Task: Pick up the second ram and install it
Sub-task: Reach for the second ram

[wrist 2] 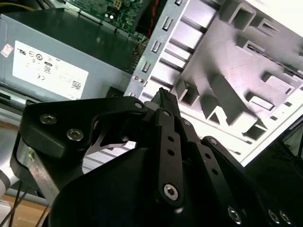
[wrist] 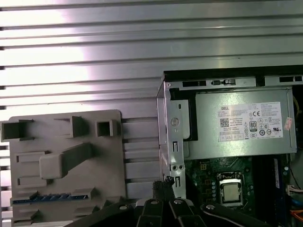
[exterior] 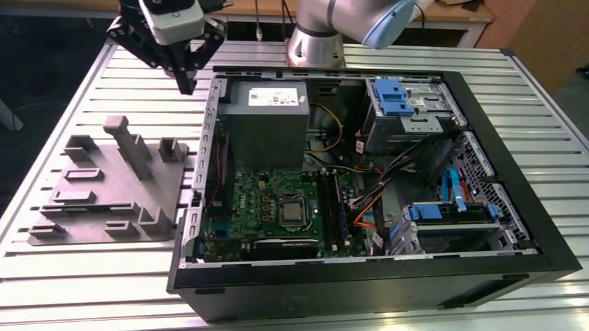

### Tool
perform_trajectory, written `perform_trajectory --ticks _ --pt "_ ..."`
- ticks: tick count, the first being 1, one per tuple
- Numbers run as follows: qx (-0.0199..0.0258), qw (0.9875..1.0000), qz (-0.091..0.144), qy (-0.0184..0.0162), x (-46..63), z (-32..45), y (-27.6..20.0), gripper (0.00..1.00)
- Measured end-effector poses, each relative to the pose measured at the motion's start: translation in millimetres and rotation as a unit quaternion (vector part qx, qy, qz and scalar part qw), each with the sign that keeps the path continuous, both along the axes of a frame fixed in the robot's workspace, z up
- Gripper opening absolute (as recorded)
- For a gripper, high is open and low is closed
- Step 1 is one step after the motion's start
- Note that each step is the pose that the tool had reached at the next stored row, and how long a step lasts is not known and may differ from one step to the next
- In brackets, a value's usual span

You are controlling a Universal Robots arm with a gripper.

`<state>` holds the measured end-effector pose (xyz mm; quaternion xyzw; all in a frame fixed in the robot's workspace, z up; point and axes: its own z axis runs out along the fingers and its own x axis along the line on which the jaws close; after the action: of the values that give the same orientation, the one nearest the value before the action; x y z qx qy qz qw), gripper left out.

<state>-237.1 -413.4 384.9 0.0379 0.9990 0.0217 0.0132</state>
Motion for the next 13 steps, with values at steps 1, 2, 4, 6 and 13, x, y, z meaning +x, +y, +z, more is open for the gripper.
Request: perform_trajectory --ticks 1,2,4,6,13 --pt "0.0000 1.0000 0.000 0.0000 -2.0 -0.5 -1.0 0.10" --pt "0.0000 1.0000 0.000 0.0000 -4.0 -0.9 -2.0 0.10" --pt "0.0000 1.0000 0.000 0.0001 -8.3 -1.8 -4.0 0.10" --pt "0.0000 1.0000 0.000 0.0000 -13.0 -2.7 -6.1 0.10" --pt "0.0000 1.0000 0.000 0.0000 -28.5 -6.4 -12.2 0.10"
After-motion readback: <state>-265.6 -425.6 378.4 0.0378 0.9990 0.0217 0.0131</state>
